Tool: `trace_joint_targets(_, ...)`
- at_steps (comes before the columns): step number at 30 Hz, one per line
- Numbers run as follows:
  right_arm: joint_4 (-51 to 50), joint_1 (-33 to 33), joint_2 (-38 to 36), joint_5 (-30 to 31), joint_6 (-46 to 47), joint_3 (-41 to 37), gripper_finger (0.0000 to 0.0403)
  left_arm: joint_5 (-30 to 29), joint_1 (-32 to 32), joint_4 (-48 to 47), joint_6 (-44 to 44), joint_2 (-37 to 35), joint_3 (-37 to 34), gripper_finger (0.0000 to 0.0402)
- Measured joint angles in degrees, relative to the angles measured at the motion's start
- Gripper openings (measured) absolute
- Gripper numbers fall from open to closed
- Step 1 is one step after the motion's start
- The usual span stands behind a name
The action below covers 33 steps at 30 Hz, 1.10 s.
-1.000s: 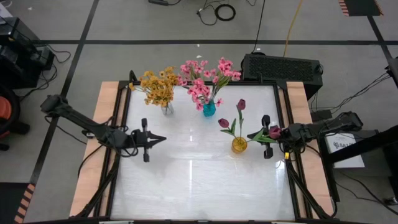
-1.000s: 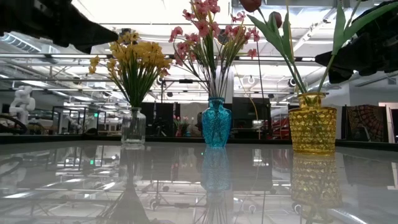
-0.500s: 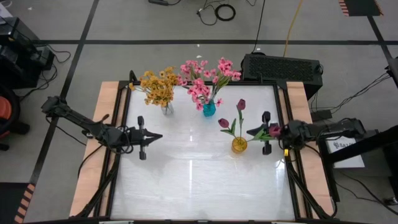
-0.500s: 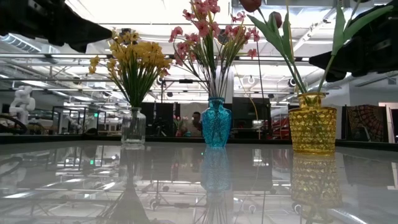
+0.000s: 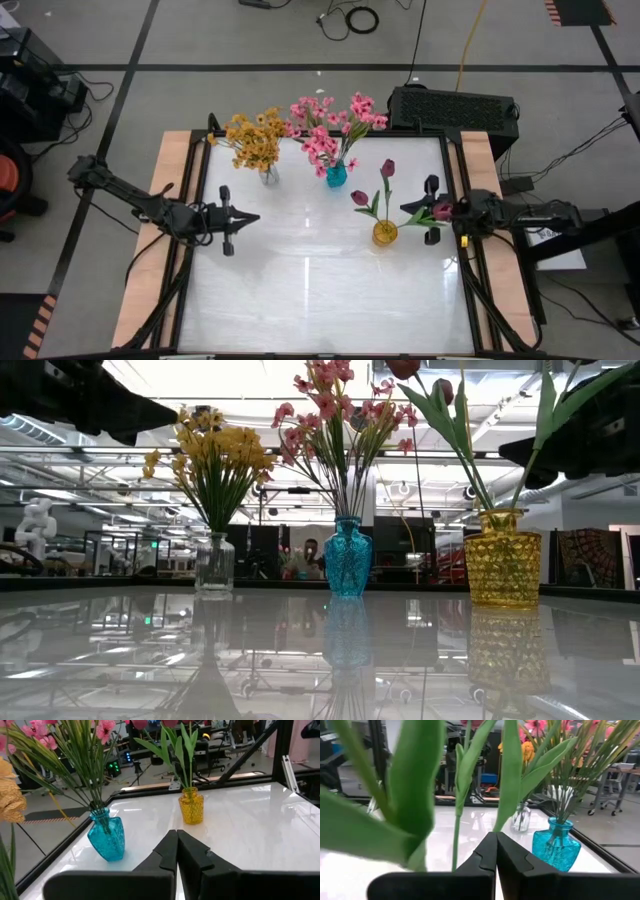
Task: Sort flowers into vase by color
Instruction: Return to Home Position
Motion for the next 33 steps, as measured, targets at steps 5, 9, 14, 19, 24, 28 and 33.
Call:
trace_joint_targets(5,-2.74,0.0,-3.05,-0.44,0.31,0.04,0.0,-0.12,-0.01,-1.78,-1.29,-2.57,0.0,0.0011)
trace_joint_targets(9,-2.85,0.0,-2.99,0.03,0.08,0.04,0.0,-0.15,-0.05,-4.03,-1.71,-4.2,0.0,0.0011)
trace_joint_targets(14,-2.85,0.0,-2.99,0.04,0.32,0.04,0.0,-0.42,-0.05,-6.55,-1.7,-6.16,0.0,0.0011)
trace_joint_targets(19,-2.87,0.02,-2.94,0.05,0.78,0.04,0.0,-0.46,-0.05,-6.95,-1.24,-9.28,-2.13,0.0011)
trace_joint_targets(24,-2.87,0.02,-2.94,0.07,1.83,0.04,0.0,-0.07,-0.05,-7.0,-1.27,-14.74,-5.94,0.0011)
trace_joint_targets(28,-2.89,0.02,-2.92,0.05,1.83,0.04,0.0,0.76,-0.05,-7.22,-0.11,-18.56,-7.51,0.0007)
trace_joint_targets(33,-2.87,0.04,-2.92,0.08,1.83,0.04,0.0,2.24,0.06,-10.04,0.12,-23.1,-8.76,0.0004)
